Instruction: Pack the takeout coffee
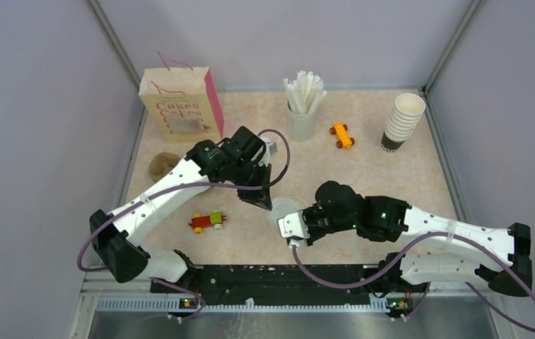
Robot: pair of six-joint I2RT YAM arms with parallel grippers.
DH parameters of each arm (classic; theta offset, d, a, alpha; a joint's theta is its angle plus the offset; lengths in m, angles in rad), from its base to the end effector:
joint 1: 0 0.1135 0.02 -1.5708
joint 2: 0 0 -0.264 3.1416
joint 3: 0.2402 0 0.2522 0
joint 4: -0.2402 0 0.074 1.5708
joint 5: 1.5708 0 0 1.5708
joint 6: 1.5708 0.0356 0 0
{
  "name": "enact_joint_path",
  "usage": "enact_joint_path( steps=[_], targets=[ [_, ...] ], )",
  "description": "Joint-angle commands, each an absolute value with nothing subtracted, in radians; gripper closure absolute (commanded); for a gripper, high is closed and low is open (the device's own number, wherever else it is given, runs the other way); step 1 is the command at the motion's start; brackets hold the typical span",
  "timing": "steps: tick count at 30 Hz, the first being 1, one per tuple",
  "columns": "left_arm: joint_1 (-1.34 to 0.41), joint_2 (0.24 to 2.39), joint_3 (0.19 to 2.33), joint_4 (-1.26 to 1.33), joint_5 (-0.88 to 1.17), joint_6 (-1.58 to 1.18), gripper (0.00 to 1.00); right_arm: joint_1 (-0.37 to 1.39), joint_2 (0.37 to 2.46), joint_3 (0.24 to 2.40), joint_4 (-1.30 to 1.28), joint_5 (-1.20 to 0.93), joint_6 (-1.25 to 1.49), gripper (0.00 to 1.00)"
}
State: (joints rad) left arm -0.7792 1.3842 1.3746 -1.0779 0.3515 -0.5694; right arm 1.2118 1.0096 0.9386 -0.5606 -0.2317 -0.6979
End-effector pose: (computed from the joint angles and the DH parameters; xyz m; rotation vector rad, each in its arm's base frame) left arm 0.1810 -0.1960 0.3354 0.4244 2.8338 -0.8376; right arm 0.0682 0.2049 0.3153 -1.8979 1.1819 0.5390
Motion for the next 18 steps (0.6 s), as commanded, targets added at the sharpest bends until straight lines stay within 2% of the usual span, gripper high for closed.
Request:
enact_joint_path(
  steps=[1, 3, 4, 7, 10, 14, 18],
  targets=[
    [-0.772, 1.370, 1.444, -1.066, 0.343, -0.587, 0.79, 1.224, 0.995, 0.967, -0.464, -0.238, -0.638, 1.00],
    [-0.762, 1.358, 1.479, -1.078, 0.276, -0.607, 0.53, 1.224, 0.992, 0.955, -0.415, -0.240, -0.524, 1.00],
    [-0.758, 1.345, 1.495, -1.074, 0.232, -0.616, 0.43, 1.225, 0.989, 0.948, -0.384, -0.239, -0.457, 1.00],
    [-0.724, 1.293, 1.525, -1.021, 0.158, -0.616, 0.28, 1.224, 0.979, 0.930, -0.281, -0.238, -0.233, 1.00],
    [-0.652, 1.254, 1.551, -0.976, 0.162, -0.599, 0.20, 1.210, 0.991, 0.930, -0.189, -0.215, 0.062, 1.00],
    [-0.572, 1.193, 1.524, -0.928, 0.170, -0.583, 0.10, 1.068, 1.063, 0.954, -0.145, -0.438, 0.424, 1.00],
    [-0.555, 1.143, 1.475, -0.878, 0.212, -0.532, 0.03, 1.020, 1.064, 0.940, -0.055, -0.507, 0.595, 1.00]
  ],
)
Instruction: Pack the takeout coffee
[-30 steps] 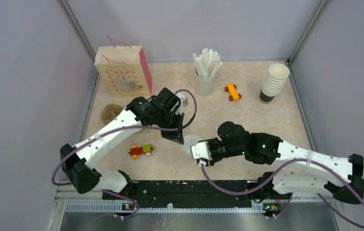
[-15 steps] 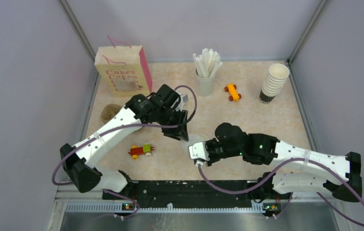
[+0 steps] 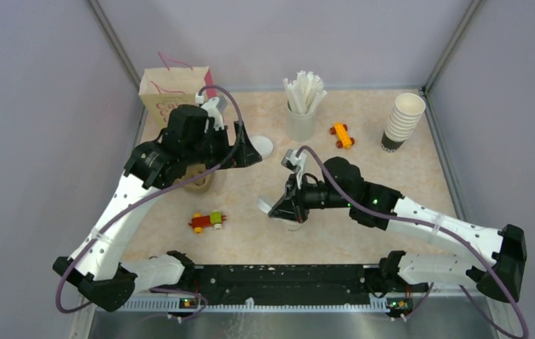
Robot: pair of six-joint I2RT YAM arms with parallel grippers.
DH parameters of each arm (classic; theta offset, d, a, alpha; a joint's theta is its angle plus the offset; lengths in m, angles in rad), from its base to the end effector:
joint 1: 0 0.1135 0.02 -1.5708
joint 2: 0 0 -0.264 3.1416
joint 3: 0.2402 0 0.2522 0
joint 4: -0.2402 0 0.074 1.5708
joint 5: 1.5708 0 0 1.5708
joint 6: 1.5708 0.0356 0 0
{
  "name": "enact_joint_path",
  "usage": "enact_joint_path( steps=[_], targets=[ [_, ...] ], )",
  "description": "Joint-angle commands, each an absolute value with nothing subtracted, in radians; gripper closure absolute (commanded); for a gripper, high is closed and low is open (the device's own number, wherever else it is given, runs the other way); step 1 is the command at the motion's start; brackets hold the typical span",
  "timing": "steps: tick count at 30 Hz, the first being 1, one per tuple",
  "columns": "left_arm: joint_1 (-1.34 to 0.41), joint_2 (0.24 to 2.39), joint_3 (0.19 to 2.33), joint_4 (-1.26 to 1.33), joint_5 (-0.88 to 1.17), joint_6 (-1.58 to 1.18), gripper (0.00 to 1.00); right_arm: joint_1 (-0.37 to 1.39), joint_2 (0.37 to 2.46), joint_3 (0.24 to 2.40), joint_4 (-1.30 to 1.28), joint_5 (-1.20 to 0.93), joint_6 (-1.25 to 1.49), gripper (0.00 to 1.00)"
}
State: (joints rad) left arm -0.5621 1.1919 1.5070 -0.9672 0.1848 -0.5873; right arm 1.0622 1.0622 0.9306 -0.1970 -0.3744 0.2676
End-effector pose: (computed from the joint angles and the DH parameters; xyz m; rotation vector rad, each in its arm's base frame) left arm 0.1854 -0.1245 0.4256 0.0778 2.3406 -0.8110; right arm 0.1072 0.2191 0.3368 -1.0562 1.7943 1.2184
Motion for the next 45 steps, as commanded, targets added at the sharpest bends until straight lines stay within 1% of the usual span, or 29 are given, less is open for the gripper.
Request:
enact_joint_path(
  steps=[1, 4, 6, 9, 12, 13, 15, 17, 19, 25, 27, 29, 31, 33, 39, 43, 45],
  targets=[
    [-0.555, 1.134, 1.468, -0.874, 0.221, -0.524, 0.02, 0.989, 1.064, 0.929, -0.028, -0.543, 0.650, 1.00],
    [-0.554, 1.101, 1.437, -0.840, 0.280, -0.494, 0.01, 0.866, 1.054, 0.845, 0.154, -0.730, 0.885, 1.00],
    [-0.555, 1.068, 1.391, -0.791, 0.321, -0.490, 0.02, 0.783, 1.045, 0.800, 0.248, -0.803, 1.010, 1.00],
    [-0.555, 1.008, 1.294, -0.677, 0.418, -0.480, 0.04, 0.711, 1.051, 0.811, 0.211, -0.881, 1.026, 1.00],
    [-0.555, 0.959, 1.206, -0.617, 0.486, -0.479, 0.11, 0.654, 1.066, 0.814, 0.192, -0.941, 1.080, 1.00],
    [-0.555, 0.941, 1.171, -0.588, 0.512, -0.471, 0.12, 0.636, 1.065, 0.804, 0.215, -0.956, 1.122, 1.00],
    [-0.555, 0.902, 1.088, -0.523, 0.554, -0.451, 0.16, 0.600, 1.069, 0.774, 0.308, -0.984, 1.211, 1.00],
    [-0.554, 0.868, 1.011, -0.483, 0.562, -0.422, 0.23, 0.574, 1.086, 0.748, 0.418, -1.019, 1.297, 1.00],
    [-0.555, 0.848, 0.971, -0.457, 0.557, -0.391, 0.26, 0.562, 1.112, 0.732, 0.494, -1.050, 1.360, 1.00],
    [-0.558, 0.855, 0.938, -0.391, 0.596, -0.256, 0.21, 0.552, 1.139, 0.743, 0.471, -1.035, 1.391, 1.00],
    [-0.560, 0.858, 0.900, -0.313, 0.630, -0.221, 0.16, 0.551, 1.169, 0.746, 0.507, -1.045, 1.443, 1.00],
    [-0.561, 0.866, 0.880, -0.244, 0.706, -0.206, 0.10, 0.551, 1.188, 0.738, 0.590, -1.057, 1.511, 1.00],
    [-0.560, 0.887, 0.869, -0.204, 0.766, -0.185, 0.07, 0.549, 1.187, 0.731, 0.580, -1.051, 1.518, 1.00],
    [-0.560, 0.920, 0.872, -0.204, 0.800, -0.163, 0.07, 0.549, 1.190, 0.724, 0.531, -1.057, 1.493, 1.00],
    [-0.561, 0.978, 0.857, -0.158, 0.893, -0.190, 0.13, 0.549, 1.177, 0.677, 0.467, -1.060, 1.432, 1.00],
    [-0.562, 0.975, 0.859, -0.215, 0.849, -0.172, 0.13, 0.540, 1.180, 0.658, 0.435, -1.056, 1.396, 1.00],
    [-0.562, 0.965, 0.850, -0.229, 0.761, -0.238, 0.14, 0.540, 1.176, 0.648, 0.444, -1.049, 1.388, 1.00]
  ],
)
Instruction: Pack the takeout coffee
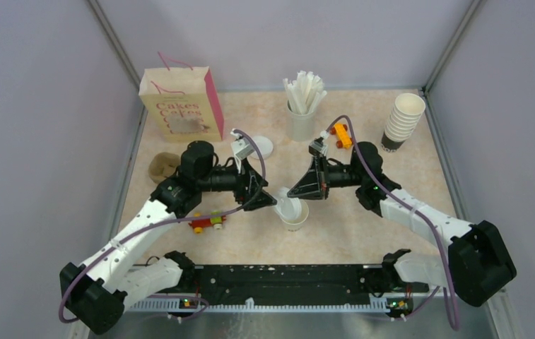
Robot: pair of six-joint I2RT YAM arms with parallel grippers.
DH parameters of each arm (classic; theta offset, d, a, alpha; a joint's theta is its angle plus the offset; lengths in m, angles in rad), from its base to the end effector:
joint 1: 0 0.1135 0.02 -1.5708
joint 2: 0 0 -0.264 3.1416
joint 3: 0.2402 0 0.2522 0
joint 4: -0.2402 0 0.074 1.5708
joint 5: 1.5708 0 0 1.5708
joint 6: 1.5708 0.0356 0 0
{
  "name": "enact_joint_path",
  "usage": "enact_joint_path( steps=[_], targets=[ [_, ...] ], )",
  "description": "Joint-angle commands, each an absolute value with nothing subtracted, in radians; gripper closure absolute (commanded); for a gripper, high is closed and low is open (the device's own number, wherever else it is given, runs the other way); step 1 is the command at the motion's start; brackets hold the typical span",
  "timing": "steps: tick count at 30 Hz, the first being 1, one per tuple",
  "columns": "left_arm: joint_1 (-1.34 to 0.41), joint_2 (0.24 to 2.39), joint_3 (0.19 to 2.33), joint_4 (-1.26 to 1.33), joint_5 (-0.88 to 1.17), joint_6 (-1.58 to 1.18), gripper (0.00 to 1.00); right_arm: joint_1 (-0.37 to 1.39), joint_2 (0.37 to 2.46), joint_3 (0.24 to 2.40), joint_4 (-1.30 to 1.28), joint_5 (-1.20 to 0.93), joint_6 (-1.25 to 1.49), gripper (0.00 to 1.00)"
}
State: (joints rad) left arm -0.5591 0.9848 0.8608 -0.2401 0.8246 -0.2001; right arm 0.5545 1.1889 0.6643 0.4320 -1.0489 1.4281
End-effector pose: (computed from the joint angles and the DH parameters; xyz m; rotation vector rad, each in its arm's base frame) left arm 0.1694 -0.1369 0.3277 0.9237 1.8085 -1.2863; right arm 0.2006 0.1605 0.2792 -0.1093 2.2556 2.1562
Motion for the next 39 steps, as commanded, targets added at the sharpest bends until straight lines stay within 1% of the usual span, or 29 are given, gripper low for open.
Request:
enact_joint_path(
  steps=[1, 3, 7, 10, 12, 15, 19, 22, 25, 27, 31, 34, 36, 39],
  targets=[
    [-0.558, 0.964, 0.847, -0.236, 0.715, -0.300, 0.14, 0.540, 1.175, 0.650, 0.416, -1.041, 1.370, 1.00],
    [-0.544, 0.982, 0.868, -0.280, 0.702, -0.368, 0.15, 0.538, 1.171, 0.659, 0.372, -1.034, 1.342, 1.00],
    [-0.528, 1.036, 0.930, -0.458, 0.672, -0.474, 0.13, 0.506, 1.178, 0.690, 0.249, -1.062, 1.265, 1.00],
    [-0.526, 1.048, 0.900, -0.448, 0.713, -0.519, 0.14, 0.469, 1.190, 0.748, 0.039, -1.059, 1.115, 1.00],
    [-0.522, 1.057, 0.904, -0.460, 0.695, -0.533, 0.15, 0.458, 1.205, 0.778, -0.057, -1.072, 1.045, 1.00],
    [-0.515, 1.057, 0.890, -0.392, 0.702, -0.573, 0.15, 0.450, 1.229, 0.769, -0.042, -1.115, 1.067, 1.00],
    [-0.515, 1.086, 0.852, -0.298, 0.773, -0.609, 0.17, 0.445, 1.253, 0.736, 0.076, -1.149, 1.147, 1.00],
    [-0.516, 1.123, 0.828, -0.245, 0.847, -0.642, 0.21, 0.445, 1.261, 0.737, 0.087, -1.142, 1.155, 1.00],
    [-0.516, 1.170, 0.819, -0.256, 0.843, -0.640, 0.32, 0.445, 1.279, 0.753, 0.026, -1.128, 1.104, 1.00],
    [-0.516, 1.204, 0.831, -0.283, 0.837, -0.627, 0.35, 0.443, 1.300, 0.769, -0.013, -1.128, 1.074, 0.99],
    [-0.518, 1.234, 0.832, -0.296, 0.809, -0.626, 0.34, 0.442, 1.330, 0.798, -0.085, -1.099, 1.009, 0.99],
    [-0.521, 1.268, 0.809, -0.260, 0.848, -0.651, 0.34, 0.441, 1.363, 0.822, -0.119, -1.093, 0.953, 0.97],
    [-0.536, 1.294, 0.808, -0.249, 0.872, -0.654, 0.35, 0.436, 1.394, 0.851, -0.192, -1.095, 0.892, 0.96],
    [-0.574, 1.314, 0.824, -0.275, 0.843, -0.629, 0.35, 0.432, 1.428, 0.892, -0.312, -1.067, 0.797, 0.93]
  ],
)
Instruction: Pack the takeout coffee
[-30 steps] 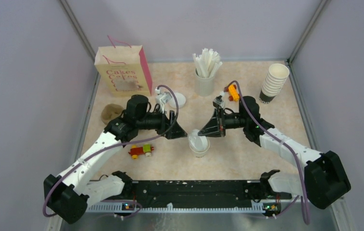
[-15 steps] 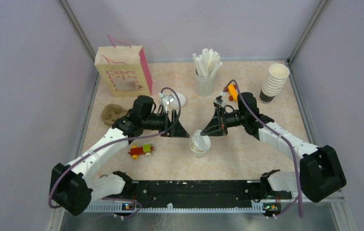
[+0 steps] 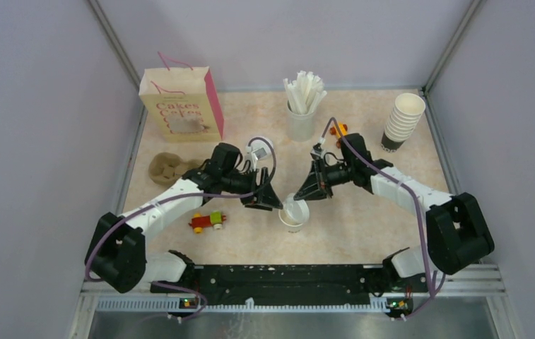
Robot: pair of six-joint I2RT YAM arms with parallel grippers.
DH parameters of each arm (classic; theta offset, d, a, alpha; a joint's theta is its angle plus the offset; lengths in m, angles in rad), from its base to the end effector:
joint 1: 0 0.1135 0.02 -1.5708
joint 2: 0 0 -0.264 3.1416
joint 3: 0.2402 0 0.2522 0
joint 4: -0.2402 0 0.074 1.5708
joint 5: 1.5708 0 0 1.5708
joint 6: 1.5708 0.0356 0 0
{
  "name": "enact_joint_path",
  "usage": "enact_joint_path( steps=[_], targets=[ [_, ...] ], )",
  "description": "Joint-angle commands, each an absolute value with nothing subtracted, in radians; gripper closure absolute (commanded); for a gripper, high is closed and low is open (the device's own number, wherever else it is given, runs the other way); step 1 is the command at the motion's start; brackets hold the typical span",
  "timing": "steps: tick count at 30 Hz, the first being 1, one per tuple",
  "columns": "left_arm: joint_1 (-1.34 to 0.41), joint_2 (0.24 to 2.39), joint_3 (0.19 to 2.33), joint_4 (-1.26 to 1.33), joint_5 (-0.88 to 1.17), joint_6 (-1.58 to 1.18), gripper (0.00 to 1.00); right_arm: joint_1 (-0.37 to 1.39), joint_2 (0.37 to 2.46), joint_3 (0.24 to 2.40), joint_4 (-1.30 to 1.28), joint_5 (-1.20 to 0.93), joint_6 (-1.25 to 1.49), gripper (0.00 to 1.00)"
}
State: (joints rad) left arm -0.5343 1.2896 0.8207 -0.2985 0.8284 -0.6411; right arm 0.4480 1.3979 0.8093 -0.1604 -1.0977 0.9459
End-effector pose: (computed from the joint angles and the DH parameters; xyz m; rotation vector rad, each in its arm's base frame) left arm 0.2129 -0.1565 0.2419 0.3330 2.5230 -1.5045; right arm 0.2366 0.1489 0.2260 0.0283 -2.4712 -1.7877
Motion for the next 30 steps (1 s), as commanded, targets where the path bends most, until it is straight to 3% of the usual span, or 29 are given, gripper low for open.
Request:
enact_joint_path(
  steps=[1, 8, 30],
  targets=[
    [-0.582, 1.317, 0.821, -0.277, 0.832, -0.625, 0.36, 0.431, 1.434, 0.904, -0.346, -1.049, 0.766, 0.91],
    [-0.602, 1.357, 0.830, -0.266, 0.816, -0.618, 0.39, 0.430, 1.453, 0.941, -0.437, -0.975, 0.683, 0.82],
    [-0.621, 1.382, 0.860, -0.271, 0.824, -0.598, 0.42, 0.428, 1.432, 1.063, -0.670, -0.808, 0.541, 0.77]
  ],
)
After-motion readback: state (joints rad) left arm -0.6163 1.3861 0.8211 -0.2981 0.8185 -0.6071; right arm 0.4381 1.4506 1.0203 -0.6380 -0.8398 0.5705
